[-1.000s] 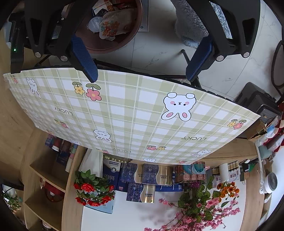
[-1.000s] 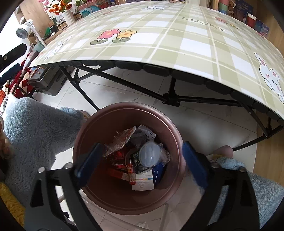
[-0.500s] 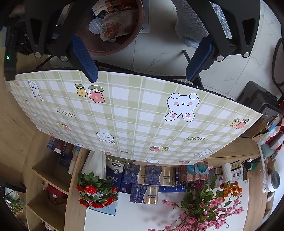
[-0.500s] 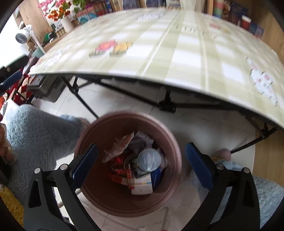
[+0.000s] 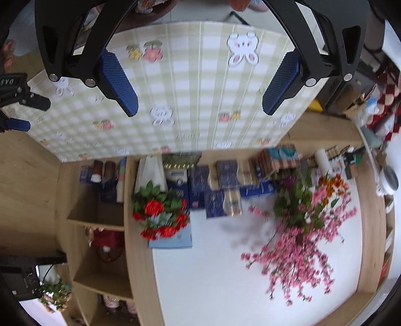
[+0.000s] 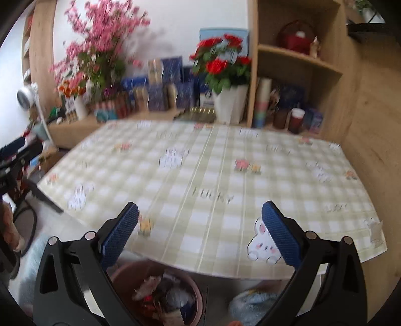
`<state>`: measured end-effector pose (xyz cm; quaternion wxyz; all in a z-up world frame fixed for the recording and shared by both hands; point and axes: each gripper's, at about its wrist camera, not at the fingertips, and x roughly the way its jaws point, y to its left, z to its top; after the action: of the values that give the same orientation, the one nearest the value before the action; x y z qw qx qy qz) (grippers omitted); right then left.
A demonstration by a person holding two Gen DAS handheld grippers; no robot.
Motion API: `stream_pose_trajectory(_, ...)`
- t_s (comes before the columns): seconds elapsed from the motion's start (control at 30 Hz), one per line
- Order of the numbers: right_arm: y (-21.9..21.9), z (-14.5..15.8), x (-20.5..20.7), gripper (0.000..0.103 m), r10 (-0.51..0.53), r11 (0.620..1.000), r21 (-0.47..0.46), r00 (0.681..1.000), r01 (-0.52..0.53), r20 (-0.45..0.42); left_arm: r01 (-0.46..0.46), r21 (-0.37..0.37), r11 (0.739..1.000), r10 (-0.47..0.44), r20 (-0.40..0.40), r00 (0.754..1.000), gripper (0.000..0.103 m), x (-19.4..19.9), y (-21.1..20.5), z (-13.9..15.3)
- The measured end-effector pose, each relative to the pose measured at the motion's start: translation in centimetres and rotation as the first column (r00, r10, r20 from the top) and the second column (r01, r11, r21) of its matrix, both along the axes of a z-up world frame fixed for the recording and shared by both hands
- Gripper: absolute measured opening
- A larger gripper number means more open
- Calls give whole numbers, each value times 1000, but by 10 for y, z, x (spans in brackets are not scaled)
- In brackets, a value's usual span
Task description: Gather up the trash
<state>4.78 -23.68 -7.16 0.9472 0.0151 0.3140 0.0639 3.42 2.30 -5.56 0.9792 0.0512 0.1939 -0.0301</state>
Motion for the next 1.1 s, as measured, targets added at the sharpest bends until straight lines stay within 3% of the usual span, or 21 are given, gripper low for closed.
stream_pose_trajectory(0.1, -13, 29, -2, 97, -23, 999, 31, 999, 21, 47, 40, -33, 999, -38, 43, 998, 97, -5, -4, 25)
stream_pose_trajectory(0.3, -19, 58, -15, 97, -36, 999, 25, 994, 33, 106, 43, -9, 999, -42, 68, 997, 97, -14, -17, 45)
stream_pose_trajectory(1.1, -16, 63, -26, 97, -40, 998, 42, 994, 36, 106, 48, -53, 997, -48, -1, 999, 97, -12, -13, 49)
